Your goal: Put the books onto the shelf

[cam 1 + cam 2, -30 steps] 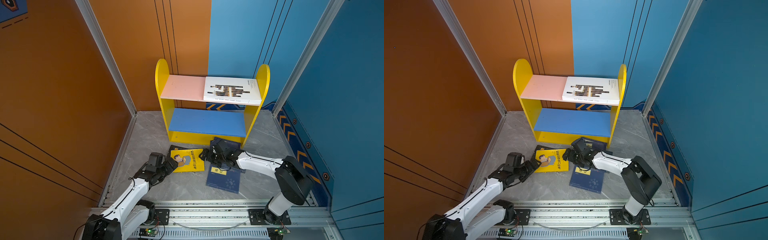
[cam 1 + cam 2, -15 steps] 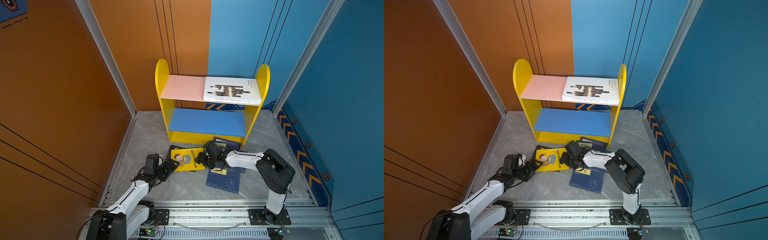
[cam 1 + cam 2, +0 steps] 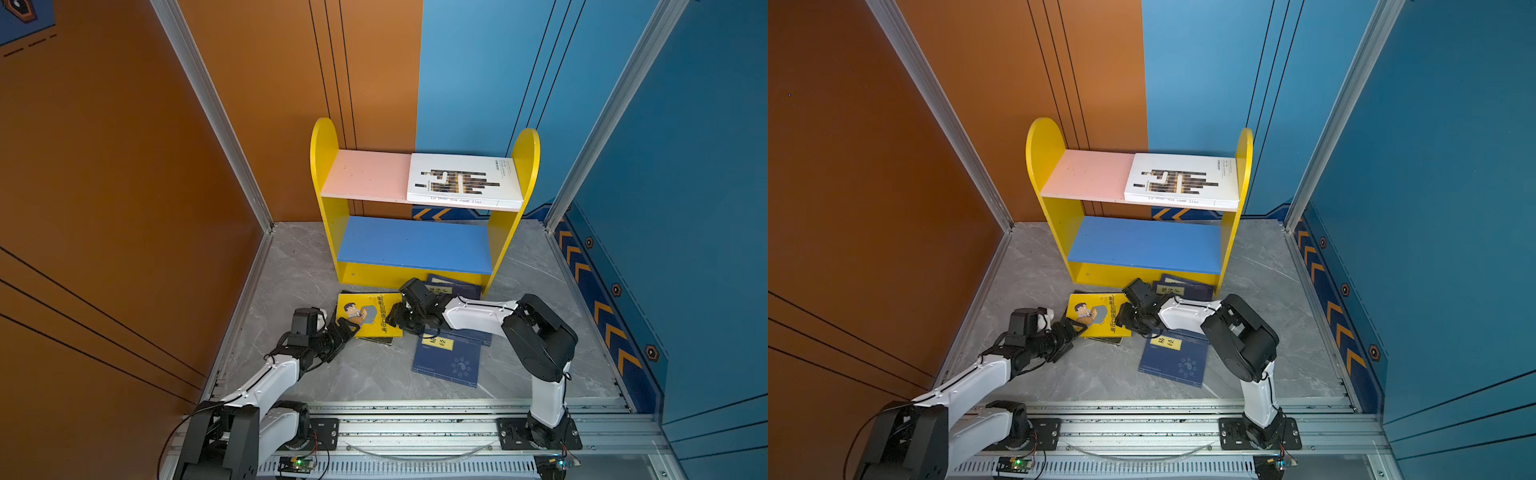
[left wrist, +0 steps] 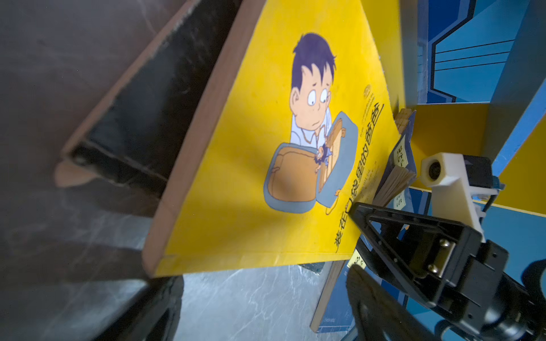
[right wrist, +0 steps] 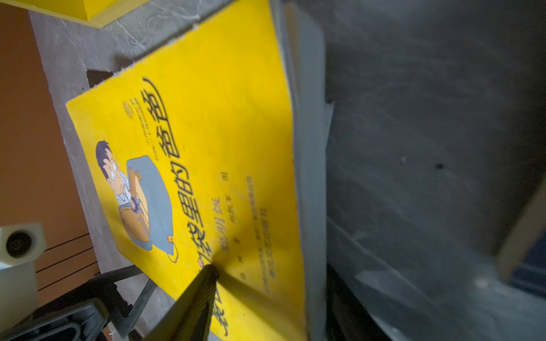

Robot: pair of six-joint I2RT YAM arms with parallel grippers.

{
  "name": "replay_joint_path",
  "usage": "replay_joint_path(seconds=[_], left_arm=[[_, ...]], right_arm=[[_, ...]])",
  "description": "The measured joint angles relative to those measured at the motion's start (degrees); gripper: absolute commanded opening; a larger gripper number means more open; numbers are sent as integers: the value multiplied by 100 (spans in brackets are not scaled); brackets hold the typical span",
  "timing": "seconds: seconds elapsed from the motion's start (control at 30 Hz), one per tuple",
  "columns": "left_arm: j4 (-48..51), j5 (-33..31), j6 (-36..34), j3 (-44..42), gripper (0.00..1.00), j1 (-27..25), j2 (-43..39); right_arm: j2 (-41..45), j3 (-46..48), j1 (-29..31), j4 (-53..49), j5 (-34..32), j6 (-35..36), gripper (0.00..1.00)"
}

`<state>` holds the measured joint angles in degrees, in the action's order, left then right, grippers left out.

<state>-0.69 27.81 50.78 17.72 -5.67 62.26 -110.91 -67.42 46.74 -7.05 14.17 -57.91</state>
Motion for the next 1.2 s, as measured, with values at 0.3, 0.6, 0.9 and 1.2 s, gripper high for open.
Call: replay_joint_path(seconds=[0.3,0.6,0.9,1.2], left_arm=[[-372,-579,101,-94,77,131,13],[-629,-704,39,-133,70,166,74],[-680,-472,20,-149,37,236,-98],[-833,-133,492,-190,28,234,-1204]], right_arm=[[-107,-271,-2,-424,-15,269,55],[-286,-713,-28,-1029,48,758,52],[-345,-846,-168,-1237,374,1093,50],[-380,-892,-363,-1287,898,1320,48]])
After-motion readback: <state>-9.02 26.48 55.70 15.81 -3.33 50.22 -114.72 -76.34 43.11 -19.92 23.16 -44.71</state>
